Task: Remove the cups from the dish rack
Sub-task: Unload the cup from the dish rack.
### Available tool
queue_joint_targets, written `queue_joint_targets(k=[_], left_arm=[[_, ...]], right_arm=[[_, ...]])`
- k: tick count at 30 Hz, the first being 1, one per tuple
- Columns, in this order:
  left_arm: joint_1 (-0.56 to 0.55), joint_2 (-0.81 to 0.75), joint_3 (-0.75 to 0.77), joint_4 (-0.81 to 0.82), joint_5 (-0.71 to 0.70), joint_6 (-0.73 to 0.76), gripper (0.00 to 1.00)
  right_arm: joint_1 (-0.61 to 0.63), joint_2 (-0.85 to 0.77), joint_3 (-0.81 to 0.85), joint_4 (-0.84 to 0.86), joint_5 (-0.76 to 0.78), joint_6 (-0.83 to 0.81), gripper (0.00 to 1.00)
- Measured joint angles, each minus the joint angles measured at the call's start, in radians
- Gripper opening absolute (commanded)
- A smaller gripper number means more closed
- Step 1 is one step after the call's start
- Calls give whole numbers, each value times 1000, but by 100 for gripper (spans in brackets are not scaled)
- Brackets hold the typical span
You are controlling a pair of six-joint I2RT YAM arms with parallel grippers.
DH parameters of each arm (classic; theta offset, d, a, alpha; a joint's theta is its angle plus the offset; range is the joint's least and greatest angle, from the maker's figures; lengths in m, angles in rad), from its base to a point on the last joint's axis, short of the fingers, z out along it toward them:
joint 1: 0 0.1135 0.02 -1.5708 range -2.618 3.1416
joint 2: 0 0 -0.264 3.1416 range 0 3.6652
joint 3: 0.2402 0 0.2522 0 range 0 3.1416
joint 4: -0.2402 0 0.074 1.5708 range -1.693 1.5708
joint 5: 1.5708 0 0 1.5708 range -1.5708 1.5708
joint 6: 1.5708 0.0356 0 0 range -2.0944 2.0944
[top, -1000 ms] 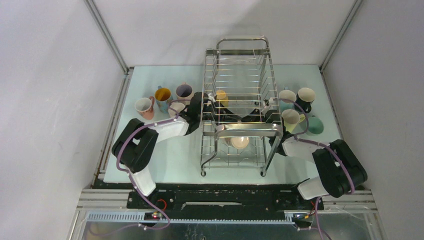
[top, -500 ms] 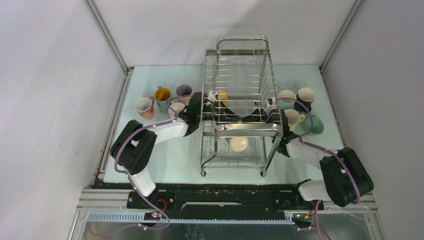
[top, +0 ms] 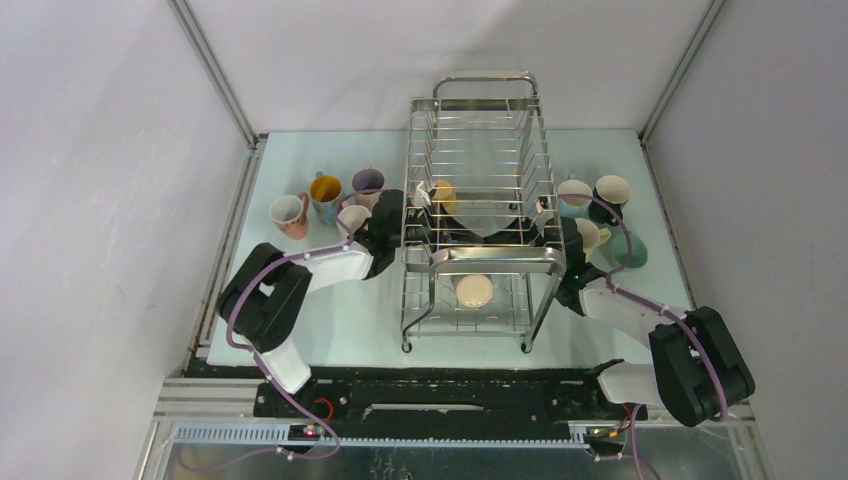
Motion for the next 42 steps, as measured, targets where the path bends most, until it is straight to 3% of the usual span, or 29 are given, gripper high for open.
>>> queue_joint_targets(k=[13,21,33,42], left_arm=[[10,-19,-38,176,76,64,0],[11,-6,-38,291,159,61,0],[11,2,-38,341,279,61,0],[11,38,-38,478,338,-12,0]], right_arm=[[-113,-31,0,-35,-141,-24,36],[-240,-31,0,-8,-287,-80,49],[-359,124,0,306,-602,-116,66],[-355,281,0,658,-789,8,68]])
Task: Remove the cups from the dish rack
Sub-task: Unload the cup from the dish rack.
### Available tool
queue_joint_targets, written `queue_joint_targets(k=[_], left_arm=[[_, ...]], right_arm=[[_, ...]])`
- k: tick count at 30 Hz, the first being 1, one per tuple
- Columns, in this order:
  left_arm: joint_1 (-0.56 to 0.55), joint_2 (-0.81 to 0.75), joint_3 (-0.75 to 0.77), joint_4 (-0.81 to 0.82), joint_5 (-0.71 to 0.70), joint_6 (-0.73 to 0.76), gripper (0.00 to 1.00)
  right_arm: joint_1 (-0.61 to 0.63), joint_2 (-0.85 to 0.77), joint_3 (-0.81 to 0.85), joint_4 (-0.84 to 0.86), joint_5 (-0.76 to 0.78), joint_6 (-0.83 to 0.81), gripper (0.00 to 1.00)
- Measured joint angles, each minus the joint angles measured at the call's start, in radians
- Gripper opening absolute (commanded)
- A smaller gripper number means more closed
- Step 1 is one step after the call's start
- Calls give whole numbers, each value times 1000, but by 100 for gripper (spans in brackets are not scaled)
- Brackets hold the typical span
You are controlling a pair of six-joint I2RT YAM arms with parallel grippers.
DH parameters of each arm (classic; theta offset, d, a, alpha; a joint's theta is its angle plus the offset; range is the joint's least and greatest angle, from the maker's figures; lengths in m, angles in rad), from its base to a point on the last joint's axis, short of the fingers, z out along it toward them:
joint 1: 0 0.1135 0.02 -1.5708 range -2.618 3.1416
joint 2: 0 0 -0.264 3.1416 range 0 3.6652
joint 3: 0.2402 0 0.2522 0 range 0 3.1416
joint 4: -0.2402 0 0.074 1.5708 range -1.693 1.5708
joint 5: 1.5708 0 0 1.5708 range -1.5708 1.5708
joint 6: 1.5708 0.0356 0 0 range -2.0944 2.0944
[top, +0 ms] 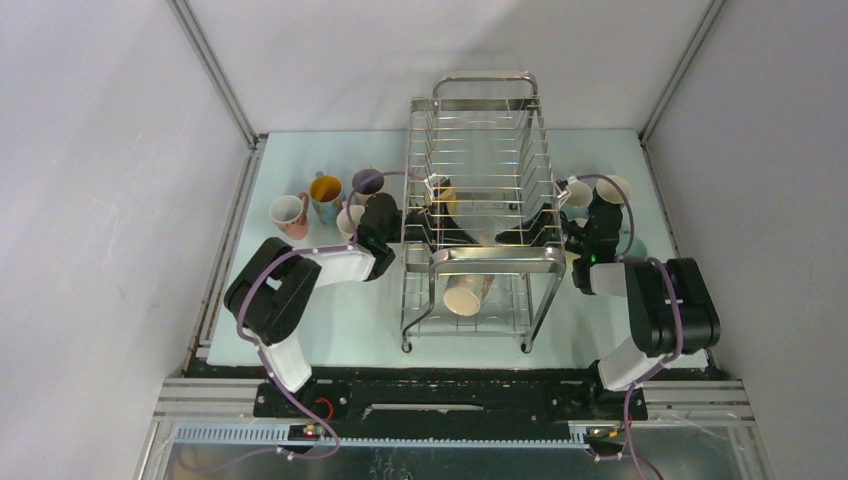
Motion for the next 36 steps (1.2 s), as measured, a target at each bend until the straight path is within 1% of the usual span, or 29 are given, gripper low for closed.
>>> queue_joint_targets(k=[4,10,17,28,33,36], left_arm=[[0,21,0,68,8,-54,0],[0,28,1,132,25,-102,0],[0,29,6,175,44,-133,0],[6,74,83,224,113,-192,0],[8,76,94,236,135,-195,0],[14,77,94,237,138,-195,0]], right_arm=[[16,79,0,182,-50,114,68],[73,95,0,291,-84,181,68],[90,95,0,325,-113,218,67],[107,60,0,347,-144,266,67],[117,56,1,354,-158,282,63],[122,56,2,356,-162,289,57]])
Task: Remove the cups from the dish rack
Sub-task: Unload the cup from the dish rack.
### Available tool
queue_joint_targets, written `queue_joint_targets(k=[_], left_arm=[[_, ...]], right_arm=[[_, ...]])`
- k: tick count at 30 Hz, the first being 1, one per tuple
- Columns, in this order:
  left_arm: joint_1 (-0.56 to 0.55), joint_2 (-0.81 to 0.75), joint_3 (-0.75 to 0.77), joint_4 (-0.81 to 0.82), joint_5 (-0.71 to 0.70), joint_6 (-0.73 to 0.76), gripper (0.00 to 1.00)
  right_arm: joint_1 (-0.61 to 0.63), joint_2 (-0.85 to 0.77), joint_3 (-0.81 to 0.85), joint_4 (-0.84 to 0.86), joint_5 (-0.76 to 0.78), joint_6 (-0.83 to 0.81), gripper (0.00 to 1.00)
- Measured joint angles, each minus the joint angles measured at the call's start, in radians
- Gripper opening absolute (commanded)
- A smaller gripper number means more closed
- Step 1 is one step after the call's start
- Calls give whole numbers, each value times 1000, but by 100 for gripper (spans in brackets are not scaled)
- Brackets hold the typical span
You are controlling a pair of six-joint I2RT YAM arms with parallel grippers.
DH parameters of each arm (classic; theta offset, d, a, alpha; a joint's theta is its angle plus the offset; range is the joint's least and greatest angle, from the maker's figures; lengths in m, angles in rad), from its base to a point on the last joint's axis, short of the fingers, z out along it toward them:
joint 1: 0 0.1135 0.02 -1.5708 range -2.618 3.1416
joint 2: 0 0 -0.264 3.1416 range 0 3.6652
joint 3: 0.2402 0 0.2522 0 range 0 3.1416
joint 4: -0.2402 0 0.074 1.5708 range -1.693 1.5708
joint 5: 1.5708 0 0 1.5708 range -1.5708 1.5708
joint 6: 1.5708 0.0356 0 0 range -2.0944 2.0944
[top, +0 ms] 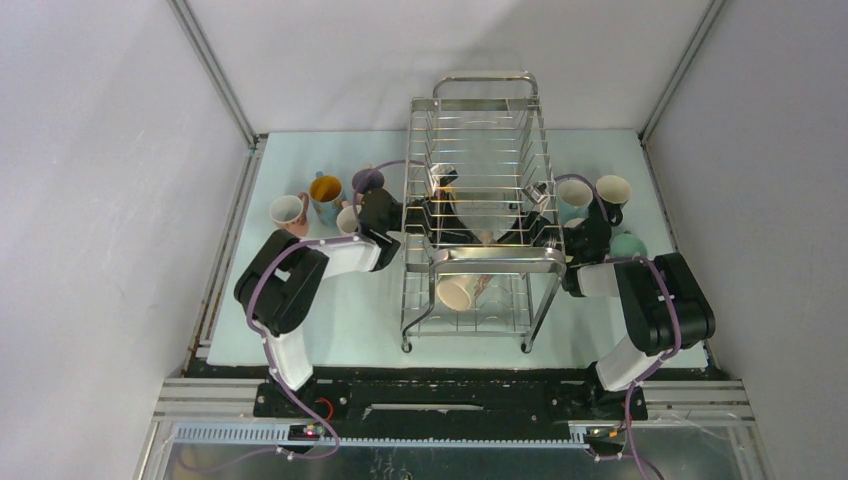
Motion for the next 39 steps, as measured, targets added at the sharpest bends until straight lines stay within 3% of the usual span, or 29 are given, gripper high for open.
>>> queue_joint_targets(k=[5,17,26,30,39], left_arm=[[9,13,16,2,16,-6,0],[34,39,25,79,64,-2,3],[44,63,27,95,47,-20,37],[45,64,27,81,-52,-43,47],[59,64,26,-26,-172,-2,51]], right_arm=[[2,-14,2,1,-6,8,45],[-7,-21,18,6,-29,68,0],[-10,-13,19,4,-22,77,0],[1,-7,19,-3,-24,59,0],[8,4,39,-11,-12,68,0]])
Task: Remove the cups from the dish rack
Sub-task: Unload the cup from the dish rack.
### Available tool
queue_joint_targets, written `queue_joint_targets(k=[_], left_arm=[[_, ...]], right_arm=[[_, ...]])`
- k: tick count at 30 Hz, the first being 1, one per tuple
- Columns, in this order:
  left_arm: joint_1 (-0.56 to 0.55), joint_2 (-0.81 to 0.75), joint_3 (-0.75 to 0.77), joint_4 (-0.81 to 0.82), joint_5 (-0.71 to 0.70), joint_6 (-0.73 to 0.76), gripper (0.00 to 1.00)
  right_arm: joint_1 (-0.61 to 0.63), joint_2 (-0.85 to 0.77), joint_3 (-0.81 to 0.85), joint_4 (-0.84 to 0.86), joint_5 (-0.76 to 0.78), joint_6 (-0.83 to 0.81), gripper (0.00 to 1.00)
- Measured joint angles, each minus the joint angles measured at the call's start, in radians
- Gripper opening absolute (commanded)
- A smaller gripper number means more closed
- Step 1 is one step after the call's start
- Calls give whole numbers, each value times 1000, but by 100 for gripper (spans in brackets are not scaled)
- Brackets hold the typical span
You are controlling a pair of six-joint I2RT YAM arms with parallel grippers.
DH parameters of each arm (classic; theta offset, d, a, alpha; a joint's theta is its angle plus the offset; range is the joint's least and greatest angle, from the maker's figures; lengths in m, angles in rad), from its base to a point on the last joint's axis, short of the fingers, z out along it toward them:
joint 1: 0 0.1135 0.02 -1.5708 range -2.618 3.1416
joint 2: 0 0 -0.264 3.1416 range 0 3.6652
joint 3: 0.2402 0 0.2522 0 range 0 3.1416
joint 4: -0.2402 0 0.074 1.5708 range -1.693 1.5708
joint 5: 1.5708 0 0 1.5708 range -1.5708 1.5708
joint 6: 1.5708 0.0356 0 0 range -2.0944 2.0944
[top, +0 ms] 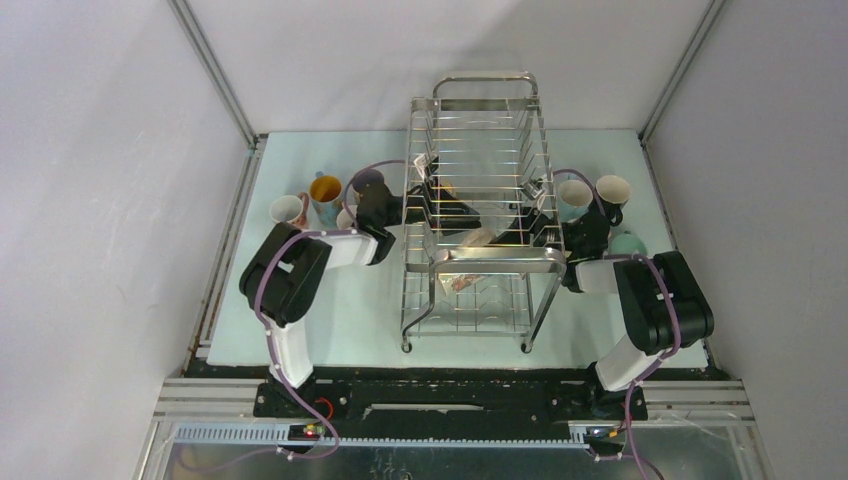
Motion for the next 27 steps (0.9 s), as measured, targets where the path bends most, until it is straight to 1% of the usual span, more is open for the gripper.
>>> queue_joint_targets(k=[5,8,14,20,24,27], left_arm=[[15,-4,-11,-126,-38,76,52],[26,-13,-25,-175,-51,103,53],[44,-48,-50,-236,-76,137,58],[53,-96,-53,-312,-104,179,60],[61,-130,-65,-364,-130,200,62],[72,-156,-89,-400,-153,215,62]], right_arm=[[0,0,8,0,19,14,0],[-2,3,8,0,25,23,0],[-3,10,8,-2,48,41,0],[-15,10,8,-17,74,60,0],[-21,9,8,-50,92,59,0],[-21,-5,8,-130,113,37,0]])
